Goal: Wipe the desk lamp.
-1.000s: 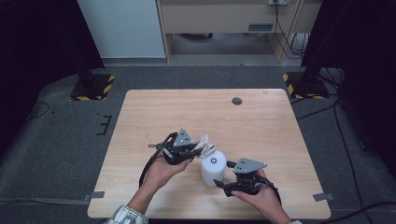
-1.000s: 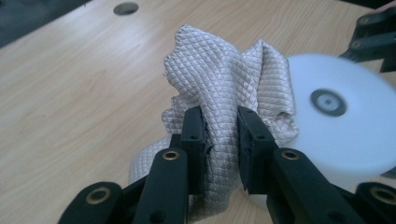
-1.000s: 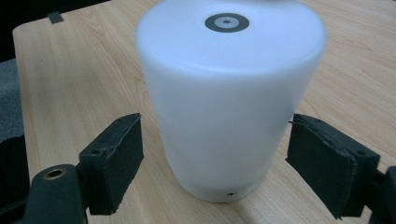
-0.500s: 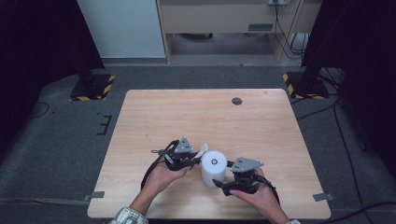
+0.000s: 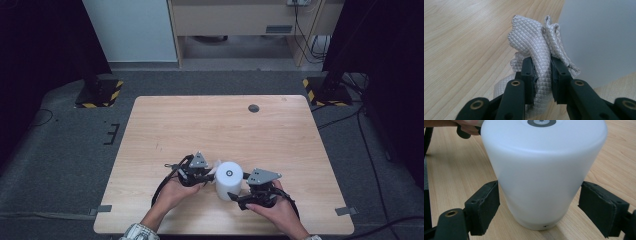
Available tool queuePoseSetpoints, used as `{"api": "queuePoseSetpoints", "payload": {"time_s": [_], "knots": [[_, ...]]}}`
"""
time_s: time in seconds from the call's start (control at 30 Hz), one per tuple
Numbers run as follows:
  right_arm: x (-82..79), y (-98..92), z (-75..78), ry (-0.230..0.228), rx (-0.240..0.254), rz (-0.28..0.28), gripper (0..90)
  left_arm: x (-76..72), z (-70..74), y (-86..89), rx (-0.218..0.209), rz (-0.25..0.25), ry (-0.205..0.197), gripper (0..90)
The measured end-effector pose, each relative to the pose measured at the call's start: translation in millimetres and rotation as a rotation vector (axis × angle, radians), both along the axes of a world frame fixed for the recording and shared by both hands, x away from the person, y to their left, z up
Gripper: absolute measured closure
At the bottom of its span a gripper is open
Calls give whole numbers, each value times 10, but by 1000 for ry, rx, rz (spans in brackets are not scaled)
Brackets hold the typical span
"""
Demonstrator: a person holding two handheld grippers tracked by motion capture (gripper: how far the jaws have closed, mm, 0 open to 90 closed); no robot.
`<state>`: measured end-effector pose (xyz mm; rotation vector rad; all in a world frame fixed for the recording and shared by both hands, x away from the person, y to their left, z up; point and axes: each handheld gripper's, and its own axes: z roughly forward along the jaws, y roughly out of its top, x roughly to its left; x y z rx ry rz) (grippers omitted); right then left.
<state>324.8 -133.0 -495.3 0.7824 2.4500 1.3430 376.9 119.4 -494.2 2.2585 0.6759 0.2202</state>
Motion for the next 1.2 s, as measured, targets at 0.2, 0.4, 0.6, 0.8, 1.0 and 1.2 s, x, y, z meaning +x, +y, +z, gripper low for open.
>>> {"api": "queuePoseSetpoints", "payload": {"time_s": [0.2,0.4,0.6,0.8,1.0,1.2], "knots": [[0,-2,1,-1,-3,-1,176,0,-27,1,5,1,5,744],[4,-6,-2,-4,-4,-5,187,-9,174,83,-63,9,-20,744],[8,-5,-6,-5,-6,-9,200,-22,518,153,-112,6,-71,744],[9,-4,-7,-7,-5,-11,205,-6,682,143,-113,-4,-93,744],[12,-6,-7,-6,-6,-10,203,9,602,85,-103,-7,-78,744],[16,-1,-12,-4,-8,-10,198,28,450,40,-69,-1,-55,744]]}}
